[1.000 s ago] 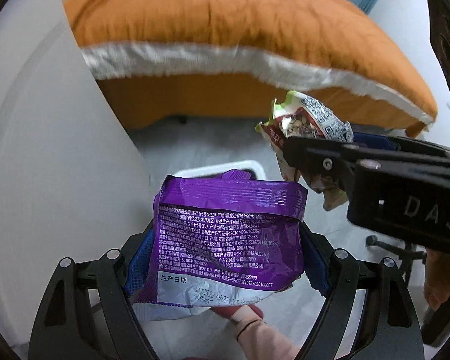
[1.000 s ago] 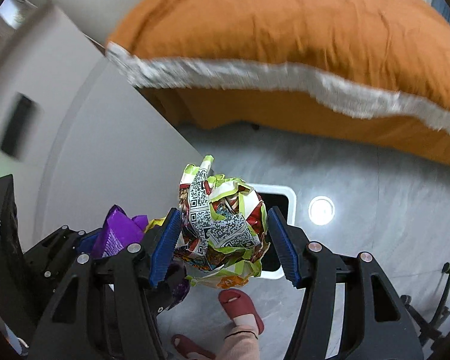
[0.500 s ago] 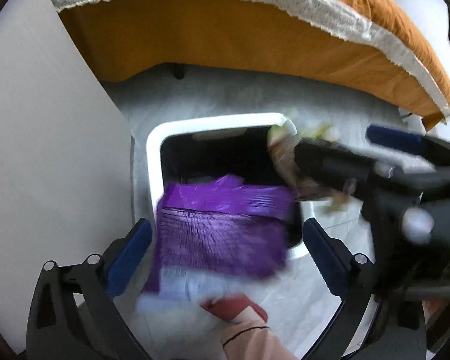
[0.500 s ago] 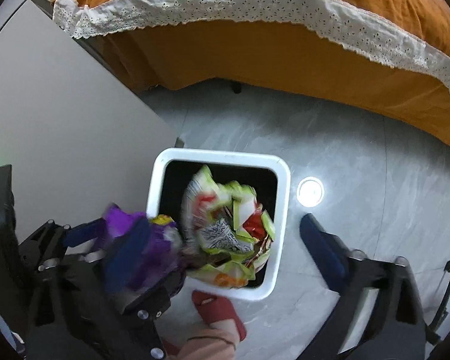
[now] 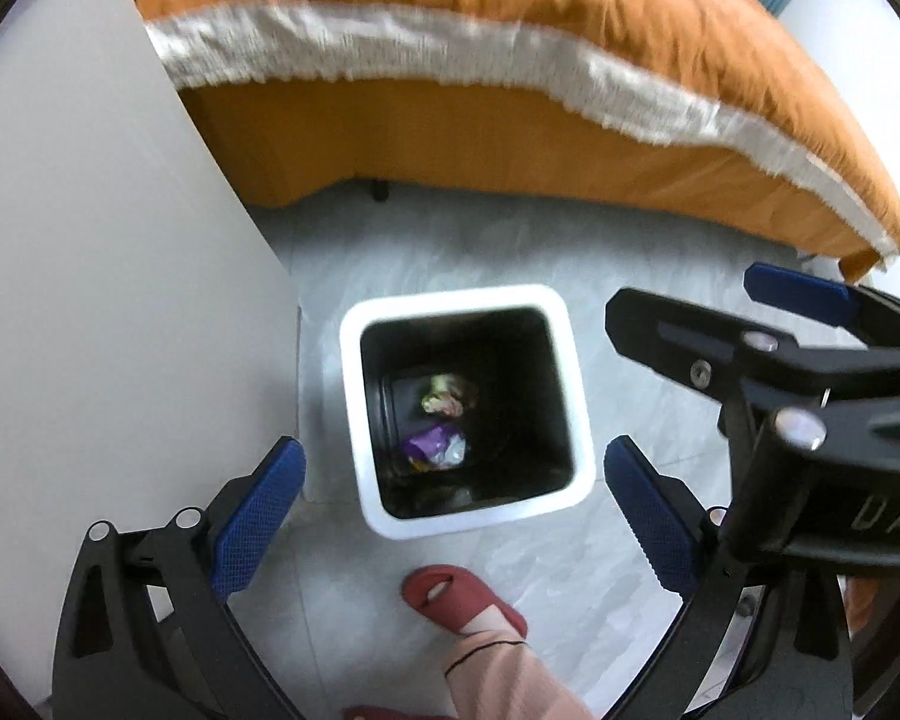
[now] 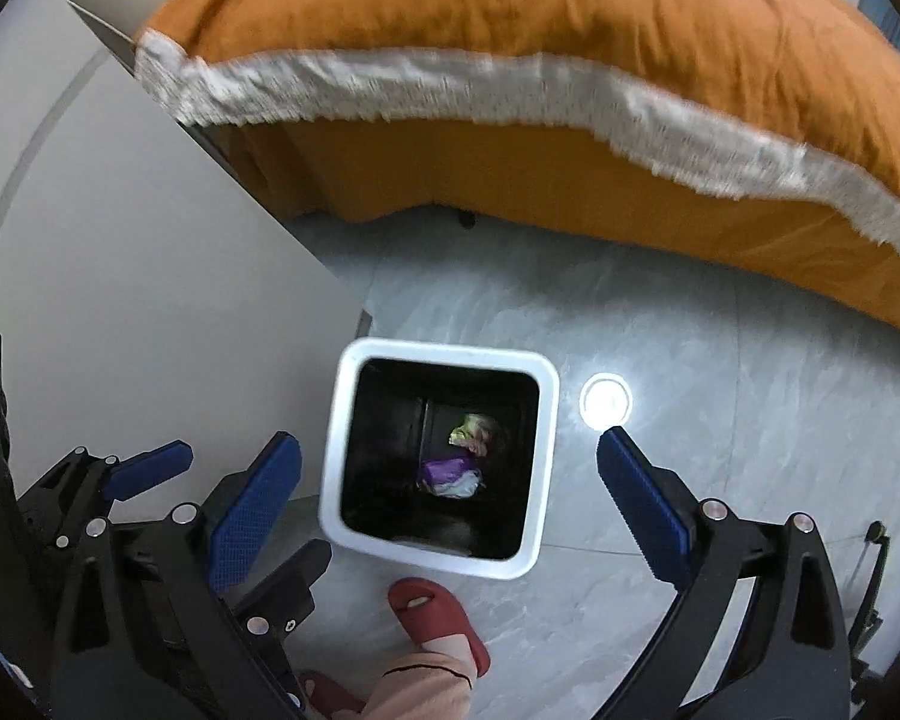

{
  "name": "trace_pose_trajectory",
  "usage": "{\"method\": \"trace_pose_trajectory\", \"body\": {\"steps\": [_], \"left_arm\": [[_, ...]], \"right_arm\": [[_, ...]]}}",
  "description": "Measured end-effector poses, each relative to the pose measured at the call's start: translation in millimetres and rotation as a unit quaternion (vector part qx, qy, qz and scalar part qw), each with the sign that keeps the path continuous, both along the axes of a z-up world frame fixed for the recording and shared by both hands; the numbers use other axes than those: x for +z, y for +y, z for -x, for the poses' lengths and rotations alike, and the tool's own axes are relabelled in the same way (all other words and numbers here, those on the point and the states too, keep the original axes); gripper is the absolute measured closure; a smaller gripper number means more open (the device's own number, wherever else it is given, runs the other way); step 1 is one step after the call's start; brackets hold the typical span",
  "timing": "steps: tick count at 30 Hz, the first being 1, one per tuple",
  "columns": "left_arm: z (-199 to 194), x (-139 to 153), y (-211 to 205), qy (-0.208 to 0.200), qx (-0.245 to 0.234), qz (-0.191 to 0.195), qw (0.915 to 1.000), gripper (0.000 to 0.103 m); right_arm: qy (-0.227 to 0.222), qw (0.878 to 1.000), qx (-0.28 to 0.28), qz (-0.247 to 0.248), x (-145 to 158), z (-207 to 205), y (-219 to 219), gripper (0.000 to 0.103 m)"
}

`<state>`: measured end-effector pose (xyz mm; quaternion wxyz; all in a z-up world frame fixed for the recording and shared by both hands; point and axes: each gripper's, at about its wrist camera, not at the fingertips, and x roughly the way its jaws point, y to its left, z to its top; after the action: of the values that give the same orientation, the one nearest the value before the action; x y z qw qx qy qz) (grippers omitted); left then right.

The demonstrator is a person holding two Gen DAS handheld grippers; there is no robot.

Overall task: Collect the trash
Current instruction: 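Move both tools back up to the desk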

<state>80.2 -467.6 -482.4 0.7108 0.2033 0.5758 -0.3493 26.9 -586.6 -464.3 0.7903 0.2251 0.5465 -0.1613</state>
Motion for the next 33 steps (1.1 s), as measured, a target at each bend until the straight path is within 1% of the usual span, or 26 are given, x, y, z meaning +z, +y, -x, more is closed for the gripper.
{"method": "trace_pose_trajectory", "body": {"steps": [2,3,5,7,9,11,14,17,18,20,23,26,28,29,30,33], "left_arm": [[5,30,2,-0.011,0.006,0.010,0.9999,0.005],[9,53,3,-0.021,0.012,0.019,0.9995,0.005],[14,82,5,-0.031,0.018,0.030,0.9989,0.005],[22,121,10,-0.047,0.026,0.048,0.9974,0.005],[30,160,15,-0.067,0.033,0.066,0.9950,0.005],[35,203,23,-0.094,0.046,0.083,0.9911,0.005],[39,250,35,-0.126,0.067,0.103,0.9844,0.005],[42,295,56,-0.161,0.095,0.119,0.9752,0.005],[42,312,67,-0.181,0.108,0.122,0.9700,0.005],[43,334,84,-0.208,0.129,0.121,0.9622,0.005],[43,358,113,-0.233,0.166,0.120,0.9505,0.005],[40,377,153,-0.259,0.217,0.110,0.9349,0.005],[37,387,183,-0.274,0.255,0.096,0.9223,0.005],[35,391,196,-0.277,0.270,0.093,0.9173,0.005],[33,396,217,-0.283,0.293,0.090,0.9089,0.005],[27,405,261,-0.297,0.336,0.081,0.8904,0.005]], "right_arm": [[-0.012,1.000,0.004,0.010,31,5,1,0.005],[-0.021,1.000,0.006,0.017,49,7,2,0.005],[-0.043,0.998,0.011,0.033,89,14,4,0.005],[-0.063,0.997,0.015,0.044,122,21,5,0.005],[-0.090,0.994,0.021,0.056,161,27,8,0.005],[-0.117,0.991,0.029,0.064,195,32,11,0.005],[-0.161,0.983,0.044,0.076,245,36,20,0.005],[-0.204,0.973,0.072,0.081,289,33,36,0.005],[-0.217,0.969,0.084,0.081,300,32,42,0.005],[-0.239,0.962,0.107,0.074,317,26,55,0.005],[-0.270,0.949,0.152,0.065,341,11,85,0.005],[-0.293,0.934,0.197,0.047,356,-5,120,0.005],[-0.303,0.926,0.221,0.043,365,-14,144,0.005],[-0.308,0.921,0.236,0.039,370,-21,158,0.005],[-0.311,0.916,0.251,0.034,374,-27,172,0.005],[-0.318,0.904,0.284,0.032,386,-40,213,0.005]]}}
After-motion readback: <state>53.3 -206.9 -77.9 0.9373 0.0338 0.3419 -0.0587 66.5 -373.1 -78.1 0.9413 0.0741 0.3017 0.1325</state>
